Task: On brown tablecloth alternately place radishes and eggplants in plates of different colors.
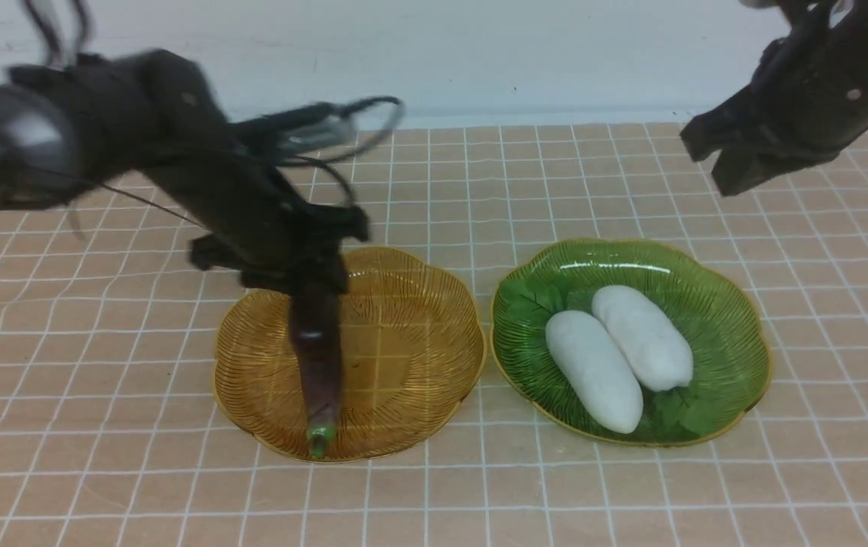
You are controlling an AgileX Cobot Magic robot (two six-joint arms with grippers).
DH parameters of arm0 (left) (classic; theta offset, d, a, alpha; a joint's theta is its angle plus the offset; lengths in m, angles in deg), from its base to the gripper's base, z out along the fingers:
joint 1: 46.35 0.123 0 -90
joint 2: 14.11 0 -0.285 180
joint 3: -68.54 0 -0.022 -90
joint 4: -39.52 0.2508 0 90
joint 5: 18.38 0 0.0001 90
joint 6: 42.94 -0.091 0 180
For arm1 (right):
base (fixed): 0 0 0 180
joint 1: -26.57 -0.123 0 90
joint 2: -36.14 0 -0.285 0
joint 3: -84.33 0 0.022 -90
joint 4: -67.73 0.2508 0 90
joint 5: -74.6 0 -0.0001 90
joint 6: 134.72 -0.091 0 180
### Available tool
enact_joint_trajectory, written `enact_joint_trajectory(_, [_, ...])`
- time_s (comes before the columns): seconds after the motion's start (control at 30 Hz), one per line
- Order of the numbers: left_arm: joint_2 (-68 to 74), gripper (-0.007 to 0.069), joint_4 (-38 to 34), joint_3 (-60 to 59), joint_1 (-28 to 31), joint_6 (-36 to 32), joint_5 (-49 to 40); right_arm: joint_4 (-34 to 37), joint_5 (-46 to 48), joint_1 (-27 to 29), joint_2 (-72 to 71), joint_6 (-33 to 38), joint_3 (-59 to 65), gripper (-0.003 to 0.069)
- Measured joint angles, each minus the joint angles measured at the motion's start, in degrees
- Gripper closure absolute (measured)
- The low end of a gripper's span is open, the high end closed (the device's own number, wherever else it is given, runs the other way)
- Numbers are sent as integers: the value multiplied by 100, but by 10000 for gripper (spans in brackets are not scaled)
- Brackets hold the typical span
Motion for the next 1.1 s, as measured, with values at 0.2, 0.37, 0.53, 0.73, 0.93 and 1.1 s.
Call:
enact_joint_trajectory(0.2, [191, 287, 244, 0, -448, 7, 497, -392, 0, 0, -382, -115, 0, 674])
enact_joint_trajectory(0.37, [241, 193, 301, 0, -509, 10, 546, -433, 2, 0, -1470, -315, 412, 674])
enact_joint_trajectory(0.53, [241, 183, 340, 4, -503, 13, 535, -800, 14, 0, -3348, -573, 1806, 674])
enact_joint_trajectory(0.73, [241, 241, 354, 4, -503, 17, 495, -1236, -630, 0, -5519, -1319, 3929, 674])
enact_joint_trajectory(0.93, [241, 394, 367, 4, -503, 0, 378, -964, -2970, 0, -7427, -1187, 5954, 674])
enact_joint_trajectory(1.1, [231, 586, 419, 6, -503, -135, 246, -293, -4799, 0, -8059, -330, 7187, 674])
